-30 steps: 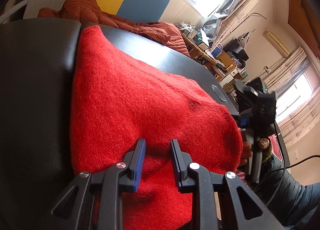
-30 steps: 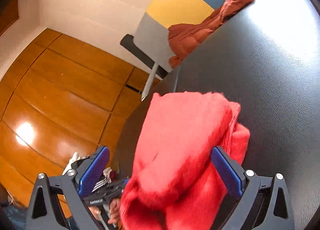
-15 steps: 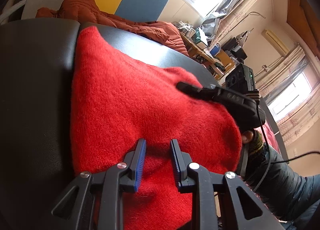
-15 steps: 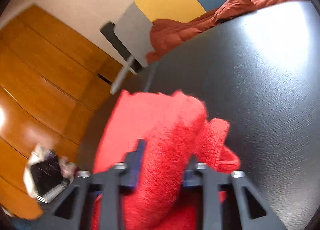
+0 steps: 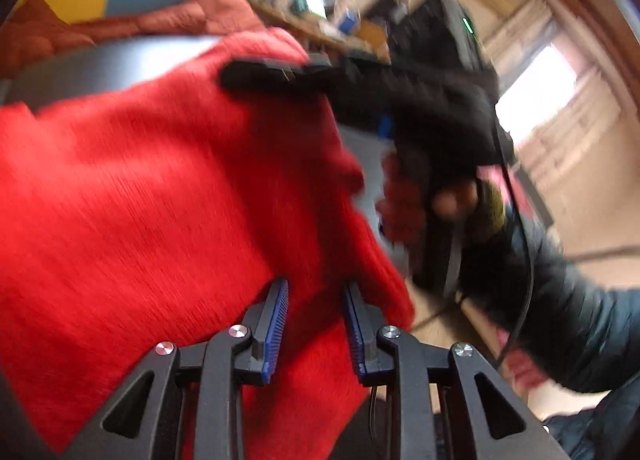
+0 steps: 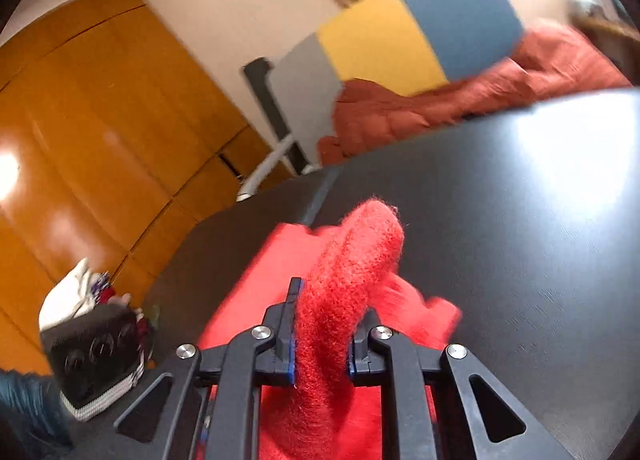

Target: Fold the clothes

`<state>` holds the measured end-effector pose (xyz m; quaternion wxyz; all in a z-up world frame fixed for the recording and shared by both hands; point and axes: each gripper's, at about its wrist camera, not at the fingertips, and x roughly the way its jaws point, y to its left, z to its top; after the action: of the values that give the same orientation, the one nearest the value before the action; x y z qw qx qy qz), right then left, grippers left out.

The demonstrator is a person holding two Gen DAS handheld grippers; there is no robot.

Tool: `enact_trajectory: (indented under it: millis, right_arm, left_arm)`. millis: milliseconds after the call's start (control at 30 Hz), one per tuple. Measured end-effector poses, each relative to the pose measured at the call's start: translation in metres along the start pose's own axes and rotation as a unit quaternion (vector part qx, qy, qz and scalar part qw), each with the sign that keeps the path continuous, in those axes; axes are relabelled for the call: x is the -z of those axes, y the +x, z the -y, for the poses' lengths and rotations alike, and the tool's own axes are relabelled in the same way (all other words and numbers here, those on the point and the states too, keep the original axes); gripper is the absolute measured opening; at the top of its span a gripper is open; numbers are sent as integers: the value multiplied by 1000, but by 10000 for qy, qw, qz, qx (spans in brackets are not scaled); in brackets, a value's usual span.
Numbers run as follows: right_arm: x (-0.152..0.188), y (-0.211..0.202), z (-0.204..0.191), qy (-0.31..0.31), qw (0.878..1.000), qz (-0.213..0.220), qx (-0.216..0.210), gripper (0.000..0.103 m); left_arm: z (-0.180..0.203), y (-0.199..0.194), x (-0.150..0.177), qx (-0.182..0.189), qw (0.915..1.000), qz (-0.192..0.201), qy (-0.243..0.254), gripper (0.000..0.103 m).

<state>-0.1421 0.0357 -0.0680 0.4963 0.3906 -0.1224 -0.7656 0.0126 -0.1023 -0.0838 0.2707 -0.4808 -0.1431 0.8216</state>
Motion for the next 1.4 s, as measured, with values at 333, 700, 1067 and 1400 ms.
enact_trajectory:
  millis: [333,700,1067,1400]
  right_arm:
    - [37,-8,55,791,9955,55,522,44]
    - [6,-45,-50,-251,9919,501,1138,47]
    - [96,-6,-68,-1083,9735,-24,2015,45]
    - [57,-19,-76,-671,9743,-317,2128,50]
  left_arm:
    - [11,12,4,-537,9984,-33,152,21]
    - [13,-58,15,-831,9929,849,73,23]
    - [-12,-51,72,-1432,9877,631,20,24]
    - [-19,-115,43,-1403,9757,1526,-705,25]
